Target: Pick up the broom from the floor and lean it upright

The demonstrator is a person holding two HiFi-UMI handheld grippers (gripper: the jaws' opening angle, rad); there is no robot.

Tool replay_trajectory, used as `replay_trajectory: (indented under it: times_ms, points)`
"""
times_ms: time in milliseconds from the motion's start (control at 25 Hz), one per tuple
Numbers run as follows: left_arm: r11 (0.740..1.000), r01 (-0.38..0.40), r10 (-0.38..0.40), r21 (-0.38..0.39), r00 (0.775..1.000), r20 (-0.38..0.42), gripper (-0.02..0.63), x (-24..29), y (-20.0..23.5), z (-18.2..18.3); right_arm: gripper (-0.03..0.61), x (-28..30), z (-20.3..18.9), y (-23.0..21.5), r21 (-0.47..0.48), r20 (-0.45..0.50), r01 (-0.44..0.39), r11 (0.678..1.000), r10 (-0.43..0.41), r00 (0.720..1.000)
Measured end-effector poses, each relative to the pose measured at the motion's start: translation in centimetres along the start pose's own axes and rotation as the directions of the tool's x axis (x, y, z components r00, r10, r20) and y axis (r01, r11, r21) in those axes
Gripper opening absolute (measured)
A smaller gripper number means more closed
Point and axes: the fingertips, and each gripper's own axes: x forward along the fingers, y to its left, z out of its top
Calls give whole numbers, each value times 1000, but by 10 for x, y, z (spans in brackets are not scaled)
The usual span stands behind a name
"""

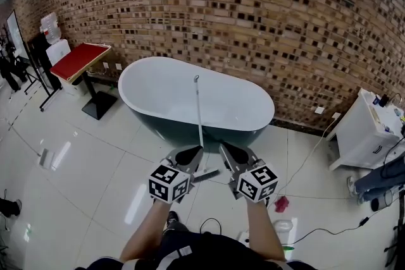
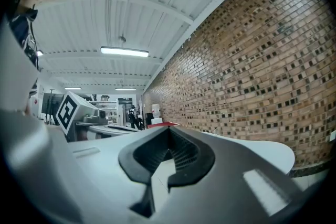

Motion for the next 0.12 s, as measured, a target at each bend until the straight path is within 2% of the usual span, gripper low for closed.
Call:
replay_trajectory:
  times_ms: [120]
  points:
    - [1000,-4,4,-1,1000,2,0,-1,0,0,5,-1,-1,0,-3,-3,2,1000,-2,1000]
